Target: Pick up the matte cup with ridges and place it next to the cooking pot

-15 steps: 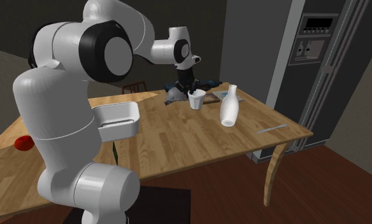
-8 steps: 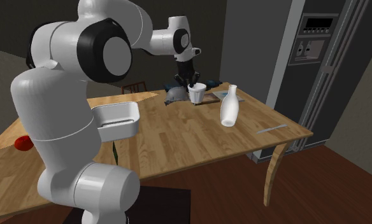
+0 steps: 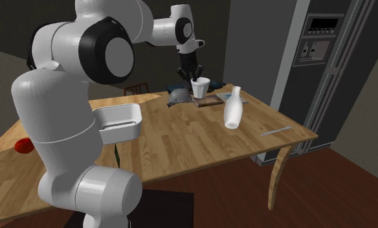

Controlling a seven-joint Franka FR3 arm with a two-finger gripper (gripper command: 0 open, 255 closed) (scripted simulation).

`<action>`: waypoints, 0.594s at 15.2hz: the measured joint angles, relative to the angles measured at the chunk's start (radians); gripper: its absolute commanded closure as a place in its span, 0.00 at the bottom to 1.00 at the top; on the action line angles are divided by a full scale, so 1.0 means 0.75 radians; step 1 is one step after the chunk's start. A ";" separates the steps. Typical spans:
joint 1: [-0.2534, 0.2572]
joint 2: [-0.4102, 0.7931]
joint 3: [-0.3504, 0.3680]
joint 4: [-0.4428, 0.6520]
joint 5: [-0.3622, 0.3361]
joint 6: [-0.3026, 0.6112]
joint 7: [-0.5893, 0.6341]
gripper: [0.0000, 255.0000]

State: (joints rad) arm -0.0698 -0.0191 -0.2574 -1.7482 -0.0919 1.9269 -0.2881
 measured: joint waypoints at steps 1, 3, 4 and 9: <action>0.006 -0.008 0.007 0.000 -0.004 -0.010 0.013 1.00; 0.030 -0.045 0.033 -0.039 -0.023 -0.012 0.066 1.00; 0.041 -0.062 0.047 -0.061 -0.031 -0.009 0.093 1.00; 0.113 -0.123 0.138 -0.125 -0.066 -0.024 0.265 1.00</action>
State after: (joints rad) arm 0.0151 -0.1111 -0.1541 -1.8421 -0.1414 1.9090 -0.0897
